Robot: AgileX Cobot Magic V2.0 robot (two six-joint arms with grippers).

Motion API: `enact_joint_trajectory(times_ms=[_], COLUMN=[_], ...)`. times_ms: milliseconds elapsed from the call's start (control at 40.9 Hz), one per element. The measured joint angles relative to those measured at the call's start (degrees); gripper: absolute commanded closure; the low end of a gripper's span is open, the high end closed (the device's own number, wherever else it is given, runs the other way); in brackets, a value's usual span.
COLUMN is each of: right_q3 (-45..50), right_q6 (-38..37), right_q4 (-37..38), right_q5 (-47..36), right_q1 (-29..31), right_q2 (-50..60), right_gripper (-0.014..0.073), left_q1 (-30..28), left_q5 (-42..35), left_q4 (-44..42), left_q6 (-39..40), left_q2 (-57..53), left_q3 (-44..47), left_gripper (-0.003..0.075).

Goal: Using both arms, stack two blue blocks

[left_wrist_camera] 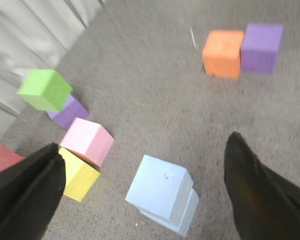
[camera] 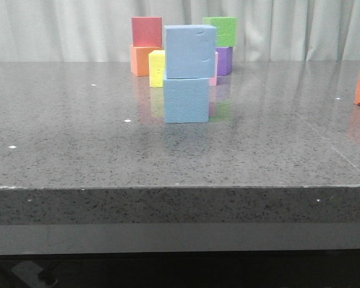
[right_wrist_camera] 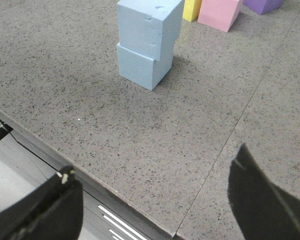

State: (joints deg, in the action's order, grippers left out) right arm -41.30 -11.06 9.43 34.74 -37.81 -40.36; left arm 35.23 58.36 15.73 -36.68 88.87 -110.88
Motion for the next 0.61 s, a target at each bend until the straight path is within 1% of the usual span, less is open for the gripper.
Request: enact_joint_trajectory(times_ms=[73, 171, 342, 440, 489, 611], right_q3=[0.0, 0.0, 0.0, 0.0, 0.0, 0.0], right_q6=[0.0, 0.0, 0.0, 0.0, 0.0, 0.0], right_q4=[0.0, 0.0, 0.0, 0.0, 0.0, 0.0], right_q5=[0.0, 0.0, 0.0, 0.0, 0.0, 0.0], right_q1=[0.0, 0.0, 0.0, 0.0, 0.0, 0.0], right_q2=[0.0, 0.0, 0.0, 0.0, 0.0, 0.0], right_gripper=[-0.0007, -0.0007, -0.0007, -0.0007, -0.0007, -0.0007], left_q1=[0.0, 0.0, 0.0, 0.0, 0.0, 0.0], left_q5=[-1.3, -4.0, -12.4, -16.4, -16.3, -12.9], left_q4=[0.1, 0.7, 2.0, 2.1, 2.1, 2.3], left_q6=[2.3, 3.9, 4.6, 6.8, 8.5, 11.2], left_q2=[-3.0, -7.8, -17.7, -22.8, -24.8, -28.6], left_q3=[0.8, 4.7, 18.1, 25.4, 28.2, 34.5], left_gripper=[0.0102, 0.0102, 0.0102, 0.0102, 0.0103, 0.0103])
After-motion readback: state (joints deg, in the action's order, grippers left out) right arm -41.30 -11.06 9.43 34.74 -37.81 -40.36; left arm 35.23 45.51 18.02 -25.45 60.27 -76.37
